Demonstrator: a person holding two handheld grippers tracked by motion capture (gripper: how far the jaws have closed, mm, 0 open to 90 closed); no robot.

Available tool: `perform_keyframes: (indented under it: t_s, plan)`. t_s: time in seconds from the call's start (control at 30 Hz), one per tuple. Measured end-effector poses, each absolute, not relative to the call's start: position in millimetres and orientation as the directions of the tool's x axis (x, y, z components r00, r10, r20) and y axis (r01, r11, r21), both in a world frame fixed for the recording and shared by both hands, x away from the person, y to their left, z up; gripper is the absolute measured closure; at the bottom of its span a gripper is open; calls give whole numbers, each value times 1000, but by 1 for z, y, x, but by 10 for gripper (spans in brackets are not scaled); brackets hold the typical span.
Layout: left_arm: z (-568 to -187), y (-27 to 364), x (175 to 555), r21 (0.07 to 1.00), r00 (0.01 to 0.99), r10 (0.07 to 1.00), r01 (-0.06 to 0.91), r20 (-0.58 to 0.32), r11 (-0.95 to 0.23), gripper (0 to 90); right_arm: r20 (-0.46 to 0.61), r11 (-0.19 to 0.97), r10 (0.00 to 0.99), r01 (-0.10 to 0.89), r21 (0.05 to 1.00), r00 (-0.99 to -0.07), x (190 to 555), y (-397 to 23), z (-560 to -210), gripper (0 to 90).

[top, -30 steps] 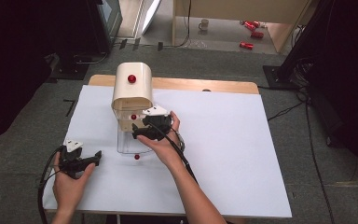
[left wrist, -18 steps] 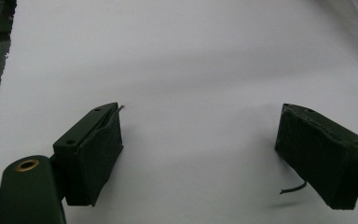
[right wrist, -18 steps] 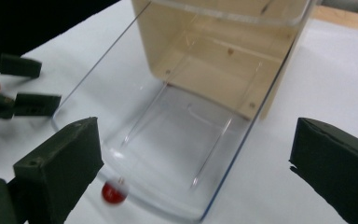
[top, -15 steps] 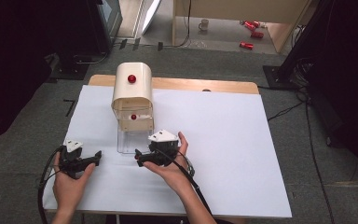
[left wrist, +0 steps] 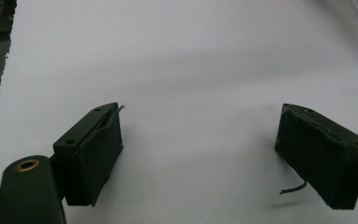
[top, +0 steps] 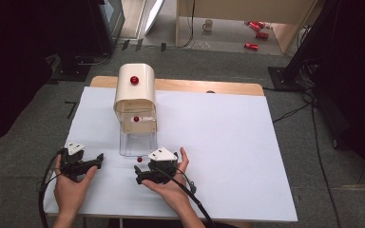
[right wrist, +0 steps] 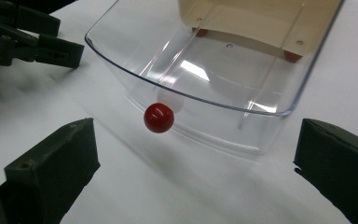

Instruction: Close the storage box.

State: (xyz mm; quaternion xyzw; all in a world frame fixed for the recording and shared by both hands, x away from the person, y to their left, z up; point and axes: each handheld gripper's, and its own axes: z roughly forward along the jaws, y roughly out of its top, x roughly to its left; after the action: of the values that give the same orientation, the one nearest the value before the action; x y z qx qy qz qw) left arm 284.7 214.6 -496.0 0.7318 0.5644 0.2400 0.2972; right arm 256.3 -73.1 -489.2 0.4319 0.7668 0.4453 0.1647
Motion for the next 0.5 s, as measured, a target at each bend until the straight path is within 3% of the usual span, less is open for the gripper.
perform_keyframes:
  t_s: [0.37, 0.5]
  plan:
    - [-496, 215, 285, 706, 248, 969, 683, 16, -187, 145, 48, 273, 853, 521, 809, -520, 264, -62, -498, 2]
    - [-496, 215, 285, 706, 248, 969, 683, 16, -187, 145, 21, 281, 863, 514, 811, -505, 266, -58, -498, 58]
